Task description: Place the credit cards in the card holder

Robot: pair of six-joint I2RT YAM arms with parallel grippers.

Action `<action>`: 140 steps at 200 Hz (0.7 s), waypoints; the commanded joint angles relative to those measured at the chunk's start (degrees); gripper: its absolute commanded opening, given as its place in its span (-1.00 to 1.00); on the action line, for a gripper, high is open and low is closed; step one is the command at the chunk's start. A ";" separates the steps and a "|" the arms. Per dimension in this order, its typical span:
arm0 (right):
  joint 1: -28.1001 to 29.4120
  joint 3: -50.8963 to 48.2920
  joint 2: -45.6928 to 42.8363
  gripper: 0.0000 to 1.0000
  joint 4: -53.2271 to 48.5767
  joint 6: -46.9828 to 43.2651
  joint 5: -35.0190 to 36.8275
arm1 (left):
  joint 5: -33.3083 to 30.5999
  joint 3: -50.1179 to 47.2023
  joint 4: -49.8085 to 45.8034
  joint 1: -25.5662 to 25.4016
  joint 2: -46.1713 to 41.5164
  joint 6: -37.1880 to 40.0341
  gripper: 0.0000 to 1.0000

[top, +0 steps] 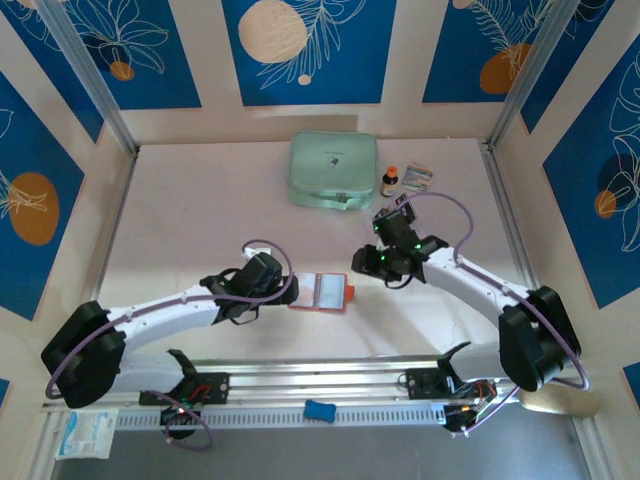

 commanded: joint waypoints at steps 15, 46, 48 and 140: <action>-5.31 8.52 -0.74 -0.07 -7.84 -6.28 0.16 | 1.20 1.65 1.07 -0.22 1.40 0.20 0.99; -7.95 15.83 3.99 -0.08 -12.52 -10.23 3.15 | 1.31 1.82 1.66 -0.23 2.10 0.45 0.99; -8.08 16.27 4.44 -0.08 -12.91 -10.49 3.40 | 1.33 1.91 1.70 -0.17 2.21 0.50 0.99; -8.13 35.61 22.77 -0.31 -24.30 -17.20 15.05 | 3.17 2.50 3.82 -0.15 5.68 1.51 0.99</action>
